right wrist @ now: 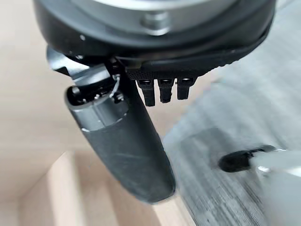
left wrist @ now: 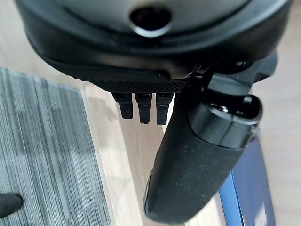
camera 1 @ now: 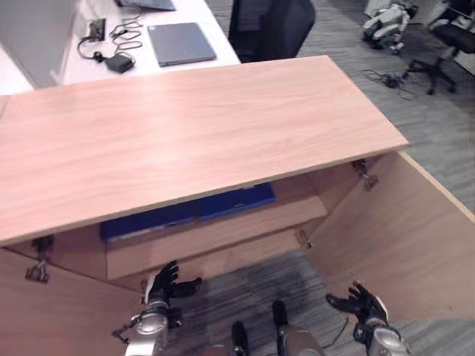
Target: Put the empty folder in the office cabinet
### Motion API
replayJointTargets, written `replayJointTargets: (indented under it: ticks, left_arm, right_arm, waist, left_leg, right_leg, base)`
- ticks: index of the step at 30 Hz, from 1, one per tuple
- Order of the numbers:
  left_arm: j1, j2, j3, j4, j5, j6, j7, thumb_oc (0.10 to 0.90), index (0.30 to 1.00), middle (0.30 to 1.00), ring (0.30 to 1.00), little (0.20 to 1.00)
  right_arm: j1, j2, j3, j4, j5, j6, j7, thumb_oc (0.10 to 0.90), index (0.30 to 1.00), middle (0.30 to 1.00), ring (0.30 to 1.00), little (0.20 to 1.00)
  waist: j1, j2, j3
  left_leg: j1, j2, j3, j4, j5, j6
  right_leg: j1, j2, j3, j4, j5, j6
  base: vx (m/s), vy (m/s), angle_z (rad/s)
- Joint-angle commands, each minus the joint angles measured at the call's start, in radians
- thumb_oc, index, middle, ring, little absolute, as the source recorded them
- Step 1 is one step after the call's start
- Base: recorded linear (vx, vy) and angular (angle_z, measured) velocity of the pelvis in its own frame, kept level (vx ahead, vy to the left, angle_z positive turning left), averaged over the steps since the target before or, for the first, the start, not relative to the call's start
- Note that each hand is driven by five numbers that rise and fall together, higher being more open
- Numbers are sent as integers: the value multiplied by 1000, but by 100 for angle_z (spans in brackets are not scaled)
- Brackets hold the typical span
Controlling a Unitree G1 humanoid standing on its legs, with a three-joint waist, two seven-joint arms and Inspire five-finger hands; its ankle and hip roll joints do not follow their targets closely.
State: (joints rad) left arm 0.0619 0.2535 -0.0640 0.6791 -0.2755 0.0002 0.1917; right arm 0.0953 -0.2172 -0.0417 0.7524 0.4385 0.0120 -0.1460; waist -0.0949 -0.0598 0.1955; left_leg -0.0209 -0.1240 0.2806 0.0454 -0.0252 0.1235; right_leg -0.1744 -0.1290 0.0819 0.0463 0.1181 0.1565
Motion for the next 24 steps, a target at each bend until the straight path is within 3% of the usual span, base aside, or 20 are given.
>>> replayJointTargets:
  ticks: [1, 3, 6, 8, 11, 18, 24]
  left_arm:
    - [34, -41, 6, 61, -125, -4, 22, 800, 900, 900, 900, 900]
    - [35, -58, 2, 115, -134, 4, 26, 800, 900, 900, 900, 900]
    - [27, -82, 3, 230, -115, 21, 24, 800, 900, 900, 900, 900]
    - [19, -92, 13, 276, -117, 22, 21, 800, 900, 900, 900, 900]
    - [-3, -90, 20, 350, -84, 28, 14, 800, 900, 900, 900, 900]
    - [-30, -77, 50, 471, -7, 37, -2, 800, 900, 900, 900, 900]
    - [-40, -64, 54, 497, 33, 26, -24, 800, 900, 900, 900, 900]
  right_arm:
    - [-49, -2, -53, -8, 153, -75, -64, 800, 900, 900, 900, 900]
    - [-41, 10, -60, -4, 174, -77, -76, 800, 900, 900, 900, 900]
    - [-28, 4, -75, 20, 174, -80, -87, 800, 900, 900, 900, 900]
    - [-27, 0, -87, 46, 173, -81, -93, 800, 900, 900, 900, 900]
    - [-36, -14, -113, 97, 177, -84, -97, 800, 900, 900, 900, 900]
    - [-55, -89, -202, 130, 147, -106, -122, 800, 900, 900, 900, 900]
    - [-106, -239, -204, 16, -30, -98, -143, 800, 900, 900, 900, 900]
  waist:
    - [-20, 49, -33]
    - [-30, 54, -29]
    - [-37, 71, -19]
    - [-38, 78, -17]
    - [-37, 84, -24]
    - [-24, 69, -62]
    - [-29, 62, -62]
  left_leg:
    - [78, -1, -172, -60, -117, -17]
    - [91, -2, -134, -76, -111, -14]
    - [109, 14, -97, -94, -102, -16]
    - [114, 26, -82, -100, -98, -18]
    - [117, 36, -63, -108, -96, -16]
    - [112, 40, -1, -110, -105, -15]
    - [132, 59, 39, -112, -135, -20]
  right_leg:
    - [-73, 53, 38, 6, 56, 53]
    - [-86, 50, 21, 11, 53, 49]
    - [-85, 8, -107, 59, 9, 18]
    - [-76, -14, -156, 108, -16, 5]
    - [-55, -39, -170, 168, -40, -3]
    - [3, -95, -222, 138, -32, 15]
    - [3, -112, -237, 67, 12, 42]
  base:
    - [-63, 177, -88]
    - [-74, 174, -75]
    - [-56, 86, -87]
    - [-31, 26, -33]
    - [-17, 9, -20]
    - [25, -41, -24]
    - [50, -100, -82]
